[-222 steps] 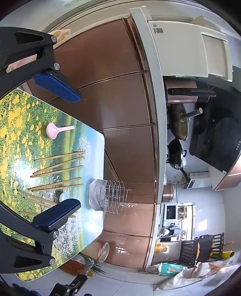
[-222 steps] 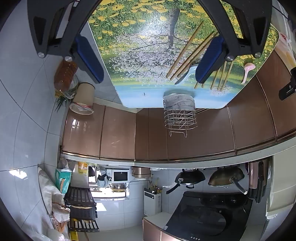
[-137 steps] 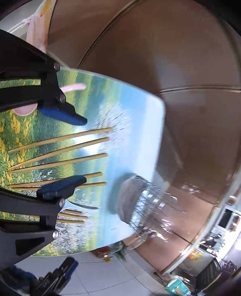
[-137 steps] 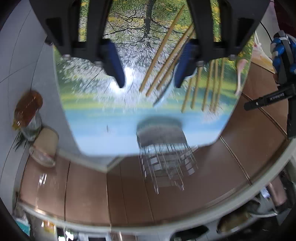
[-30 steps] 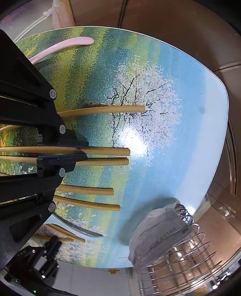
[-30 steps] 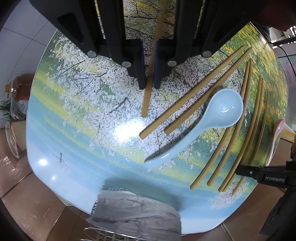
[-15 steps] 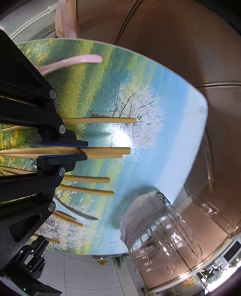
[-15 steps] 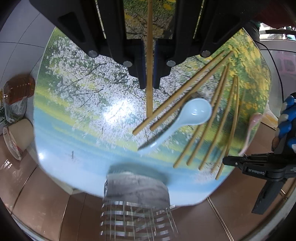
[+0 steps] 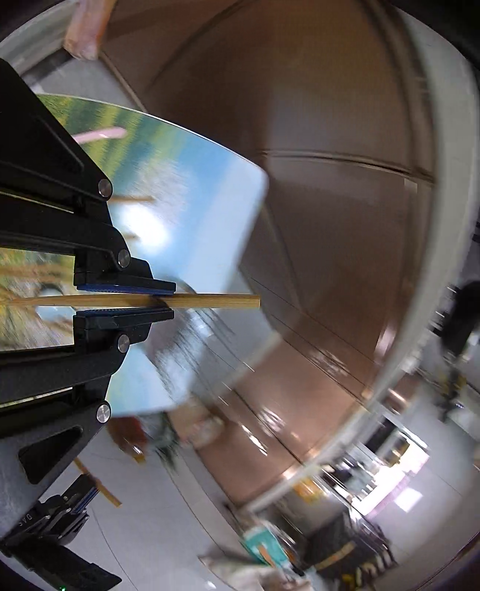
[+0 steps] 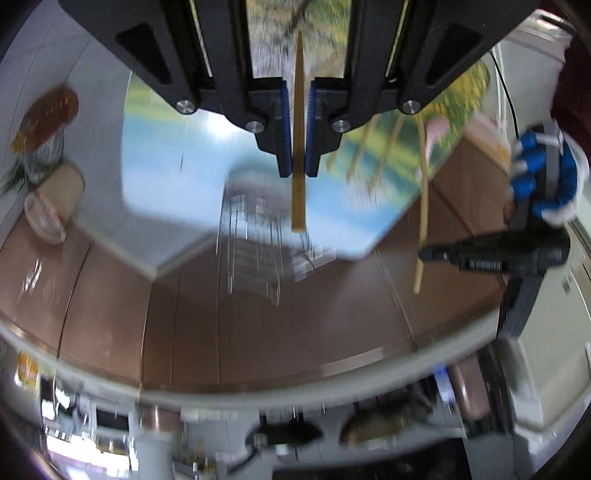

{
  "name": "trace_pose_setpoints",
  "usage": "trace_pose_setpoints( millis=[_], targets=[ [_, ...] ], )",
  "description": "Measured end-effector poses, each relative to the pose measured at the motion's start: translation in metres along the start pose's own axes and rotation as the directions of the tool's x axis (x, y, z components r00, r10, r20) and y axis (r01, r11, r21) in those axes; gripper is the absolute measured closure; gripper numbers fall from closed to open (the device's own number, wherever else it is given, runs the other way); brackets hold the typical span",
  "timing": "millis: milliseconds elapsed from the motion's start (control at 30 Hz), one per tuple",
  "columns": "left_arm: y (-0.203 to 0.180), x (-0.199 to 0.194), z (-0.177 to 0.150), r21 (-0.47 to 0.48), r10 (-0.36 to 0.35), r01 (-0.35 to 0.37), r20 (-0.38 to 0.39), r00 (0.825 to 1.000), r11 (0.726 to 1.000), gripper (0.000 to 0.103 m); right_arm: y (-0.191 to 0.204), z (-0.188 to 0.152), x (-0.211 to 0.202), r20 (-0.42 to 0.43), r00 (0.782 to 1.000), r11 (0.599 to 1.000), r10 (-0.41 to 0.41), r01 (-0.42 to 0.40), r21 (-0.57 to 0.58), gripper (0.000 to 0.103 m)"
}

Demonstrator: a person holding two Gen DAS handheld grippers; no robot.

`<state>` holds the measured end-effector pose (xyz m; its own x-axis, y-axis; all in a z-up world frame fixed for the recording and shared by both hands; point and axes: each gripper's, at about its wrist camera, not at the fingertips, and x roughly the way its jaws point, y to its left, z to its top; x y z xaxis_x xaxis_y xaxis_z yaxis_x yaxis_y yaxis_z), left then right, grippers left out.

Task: Organize utensils
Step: 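Lift both held chopsticks upright and carry them over the wire utensil holder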

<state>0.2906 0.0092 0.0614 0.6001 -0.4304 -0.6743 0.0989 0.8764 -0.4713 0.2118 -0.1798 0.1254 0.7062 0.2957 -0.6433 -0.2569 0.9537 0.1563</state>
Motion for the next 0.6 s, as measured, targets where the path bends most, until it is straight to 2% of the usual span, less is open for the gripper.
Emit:
trace_pose_setpoints(
  millis=[200, 300, 433, 533, 600],
  targets=[
    [-0.034, -0.011, 0.048, 0.008, -0.073, 0.072, 0.136, 0.988, 0.997, 0.097, -0.001, 0.068, -0.007, 0.161, 0.987, 1.000, -0.028, 0.029, -0.005, 0.097],
    [-0.050, -0.008, 0.071, 0.021, -0.081, 0.078, 0.219, 0.972, 0.997, 0.097, -0.009, 0.100, -0.002, 0.237, 0.971, 0.999, -0.043, 0.044, 0.002, 0.097],
    [-0.058, 0.007, 0.089, 0.020, -0.087, 0.086, 0.328, 0.940, 0.996, 0.097, -0.021, 0.119, 0.019, 0.297, 0.953, 0.998, -0.063, 0.058, 0.026, 0.097],
    [-0.061, 0.032, 0.088, 0.030, -0.059, 0.052, 0.414, 0.909, 0.998, 0.097, -0.035, 0.116, 0.041, 0.317, 0.945, 0.997, -0.078, 0.069, 0.039, 0.097],
    [-0.060, 0.046, 0.084, 0.025, -0.036, 0.028, 0.446, 0.894, 0.999, 0.097, -0.045, 0.108, 0.058, 0.332, 0.939, 0.996, -0.091, 0.081, 0.044, 0.097]
  ],
)
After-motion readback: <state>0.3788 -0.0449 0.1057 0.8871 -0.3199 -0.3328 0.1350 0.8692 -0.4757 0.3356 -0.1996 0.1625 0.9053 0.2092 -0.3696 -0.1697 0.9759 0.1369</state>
